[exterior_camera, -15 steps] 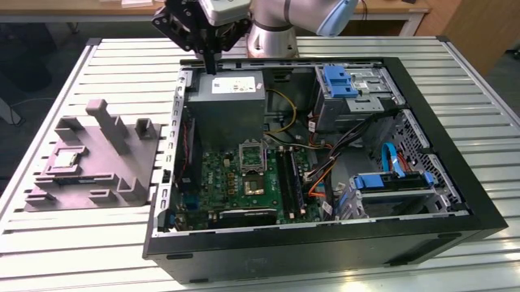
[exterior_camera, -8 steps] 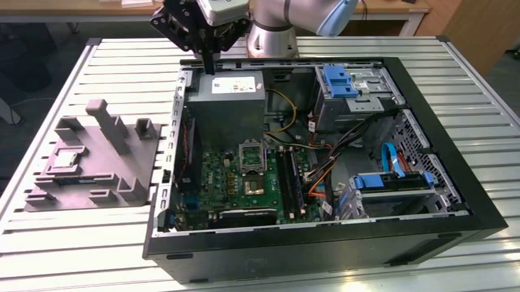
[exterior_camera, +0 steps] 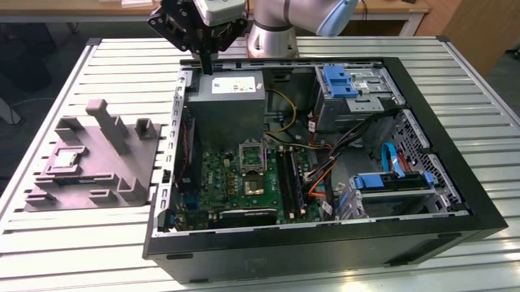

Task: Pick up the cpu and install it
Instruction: 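Reach for the cpu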

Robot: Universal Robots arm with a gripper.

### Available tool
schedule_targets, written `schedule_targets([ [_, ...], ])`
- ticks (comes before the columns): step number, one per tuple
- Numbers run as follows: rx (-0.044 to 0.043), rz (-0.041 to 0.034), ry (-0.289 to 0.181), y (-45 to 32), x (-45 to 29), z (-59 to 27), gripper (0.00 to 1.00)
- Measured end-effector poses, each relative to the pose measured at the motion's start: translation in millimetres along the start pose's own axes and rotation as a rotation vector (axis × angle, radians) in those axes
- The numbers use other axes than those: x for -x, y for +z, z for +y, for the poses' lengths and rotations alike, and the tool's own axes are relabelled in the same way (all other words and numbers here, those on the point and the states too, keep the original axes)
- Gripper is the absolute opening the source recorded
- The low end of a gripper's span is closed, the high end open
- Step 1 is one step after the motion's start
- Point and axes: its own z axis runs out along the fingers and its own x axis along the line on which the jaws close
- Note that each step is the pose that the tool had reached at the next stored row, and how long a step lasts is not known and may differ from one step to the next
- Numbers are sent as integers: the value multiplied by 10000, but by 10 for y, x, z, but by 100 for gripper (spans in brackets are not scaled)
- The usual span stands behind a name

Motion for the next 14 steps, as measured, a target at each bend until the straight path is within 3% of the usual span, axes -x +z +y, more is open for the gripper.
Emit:
schedule_targets([
  [14,0,0,-1,-1,-28,-2,11],
])
